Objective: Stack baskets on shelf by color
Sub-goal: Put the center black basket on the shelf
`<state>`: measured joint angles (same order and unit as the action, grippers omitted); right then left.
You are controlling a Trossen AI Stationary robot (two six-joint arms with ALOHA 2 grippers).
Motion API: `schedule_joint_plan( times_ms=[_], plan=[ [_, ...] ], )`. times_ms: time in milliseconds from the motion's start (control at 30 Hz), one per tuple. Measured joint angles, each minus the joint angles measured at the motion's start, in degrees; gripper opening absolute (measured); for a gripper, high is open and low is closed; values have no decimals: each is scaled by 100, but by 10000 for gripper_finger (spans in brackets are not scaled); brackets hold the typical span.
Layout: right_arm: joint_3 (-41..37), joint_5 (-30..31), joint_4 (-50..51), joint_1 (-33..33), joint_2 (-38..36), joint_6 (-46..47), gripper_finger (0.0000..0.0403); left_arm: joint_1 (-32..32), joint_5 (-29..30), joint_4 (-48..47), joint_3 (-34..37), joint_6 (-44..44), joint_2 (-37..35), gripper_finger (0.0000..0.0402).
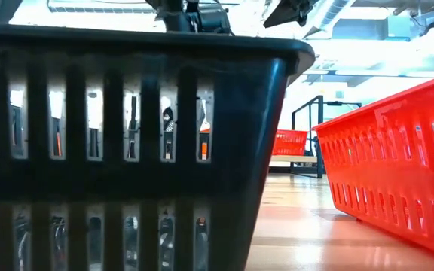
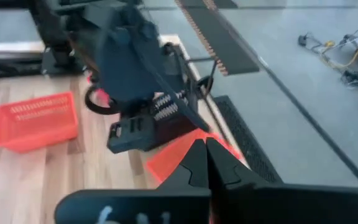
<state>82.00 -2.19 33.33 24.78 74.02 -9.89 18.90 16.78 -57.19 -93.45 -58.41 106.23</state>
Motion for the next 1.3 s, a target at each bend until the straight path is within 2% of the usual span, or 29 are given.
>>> schedule_joint_plan(
  times_ms=[133, 267, 533, 667, 1300],
  plan=[
    [-4, 34, 195, -13, 27, -2, 0, 2, -217, 396, -28, 255, 257, 0],
    [-11, 65, 352, -6, 124, -2, 0, 2, -183, 419, -149, 330, 266, 0],
    [-4, 67, 409, 8, 150, -10, 0, 58, 82, -720, -544, -3, 225, 0],
    [-4, 67, 408, -3, 150, -62, 0, 150, -283, -1040, -549, -230, 228, 0],
    [-4, 67, 441, -5, 150, -111, 0, 481, -707, -921, -485, -83, 268, 0]
  ],
)
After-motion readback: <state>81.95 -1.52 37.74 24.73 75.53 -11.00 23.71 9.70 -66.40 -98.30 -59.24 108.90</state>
